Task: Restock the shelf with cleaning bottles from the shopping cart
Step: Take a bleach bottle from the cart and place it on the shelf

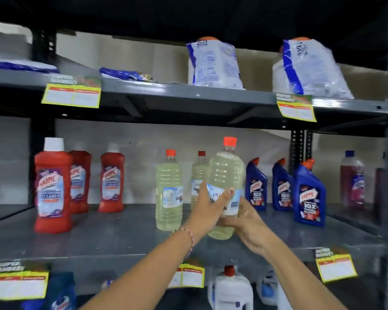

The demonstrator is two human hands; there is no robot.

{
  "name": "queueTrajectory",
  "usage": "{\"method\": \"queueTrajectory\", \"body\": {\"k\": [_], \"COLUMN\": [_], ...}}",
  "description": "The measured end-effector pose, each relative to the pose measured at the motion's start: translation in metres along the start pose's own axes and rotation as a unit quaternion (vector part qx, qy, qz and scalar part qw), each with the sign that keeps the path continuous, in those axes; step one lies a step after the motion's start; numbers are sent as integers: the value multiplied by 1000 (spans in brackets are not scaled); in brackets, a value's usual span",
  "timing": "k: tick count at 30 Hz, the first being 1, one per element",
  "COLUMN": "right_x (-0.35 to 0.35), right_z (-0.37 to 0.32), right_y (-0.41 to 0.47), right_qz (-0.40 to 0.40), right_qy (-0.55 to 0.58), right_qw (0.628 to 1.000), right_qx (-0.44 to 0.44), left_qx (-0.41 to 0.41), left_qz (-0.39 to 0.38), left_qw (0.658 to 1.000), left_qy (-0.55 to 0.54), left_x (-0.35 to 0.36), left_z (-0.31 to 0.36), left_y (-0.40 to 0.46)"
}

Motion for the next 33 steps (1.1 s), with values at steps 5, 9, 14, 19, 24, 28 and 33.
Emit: {"method": "queueTrajectory", "body": {"k": [5, 9, 14, 19, 24, 28, 33], "right_x": [-8, -16, -11, 6, -26, -90, -199], "right_z": [42, 61, 64, 48, 22, -9, 13], "right_y": [26, 42, 49, 43, -5, -133, -351], "right_qz": [-20, -37, -55, -50, 10, 131, 343], "right_qy": [-10, -90, -152, -249, -285, -222, -261], "right_qw": [999, 993, 984, 967, 957, 966, 881], "right_qx": [49, 74, 70, 35, 53, 23, 195], "left_qx": [-44, -93, -134, -146, -127, 102, 47], "left_qz": [40, 69, 69, 89, 176, 157, -98], "left_qw": [997, 993, 988, 981, 976, 978, 993], "left_qy": [49, 37, 39, 86, -20, -87, -39], "left_x": [-13, -13, -13, -21, -12, 43, 174], "left_z": [-50, -73, -73, -99, -75, -66, -146], "left_y": [28, 43, 58, 81, 30, -46, -93]}}
Point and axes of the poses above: each hand's wrist, its own y-axis towards the middle knuckle, its own x-axis out of the palm, z = x × y, the point moved 2 cm from there along y, towards the middle knuckle, and after that the axes turned 14 degrees about -x, right-handed, at the moved point
